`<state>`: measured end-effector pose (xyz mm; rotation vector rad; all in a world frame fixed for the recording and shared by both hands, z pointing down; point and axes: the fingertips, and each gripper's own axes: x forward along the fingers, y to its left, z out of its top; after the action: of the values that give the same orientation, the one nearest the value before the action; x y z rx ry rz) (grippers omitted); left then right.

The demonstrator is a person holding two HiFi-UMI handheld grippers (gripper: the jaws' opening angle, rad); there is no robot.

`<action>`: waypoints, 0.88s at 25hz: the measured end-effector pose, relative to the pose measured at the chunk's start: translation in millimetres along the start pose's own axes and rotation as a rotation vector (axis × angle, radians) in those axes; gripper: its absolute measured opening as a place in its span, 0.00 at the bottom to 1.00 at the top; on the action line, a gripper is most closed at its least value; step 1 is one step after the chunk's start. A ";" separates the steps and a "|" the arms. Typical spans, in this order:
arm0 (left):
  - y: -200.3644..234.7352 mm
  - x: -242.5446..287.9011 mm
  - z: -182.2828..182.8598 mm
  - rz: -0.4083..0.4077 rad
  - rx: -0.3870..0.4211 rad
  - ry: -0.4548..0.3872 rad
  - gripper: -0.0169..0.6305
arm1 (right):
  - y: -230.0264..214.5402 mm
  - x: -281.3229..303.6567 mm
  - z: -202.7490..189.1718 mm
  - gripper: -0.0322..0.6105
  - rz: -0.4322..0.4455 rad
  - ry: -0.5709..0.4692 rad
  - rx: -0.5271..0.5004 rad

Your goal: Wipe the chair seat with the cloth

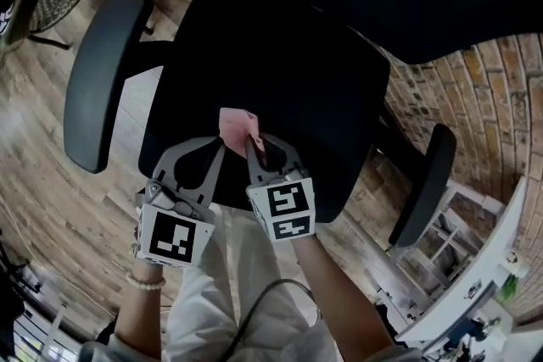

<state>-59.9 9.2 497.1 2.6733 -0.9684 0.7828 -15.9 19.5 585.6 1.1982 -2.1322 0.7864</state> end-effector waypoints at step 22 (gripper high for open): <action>30.8 -52.9 -30.8 0.142 -0.052 0.031 0.05 | 72.2 15.3 -7.9 0.14 0.154 0.063 -0.121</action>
<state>-126.5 24.7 494.5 2.5626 -1.1649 0.8123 -84.6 47.7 586.2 0.9441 -2.2055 0.7395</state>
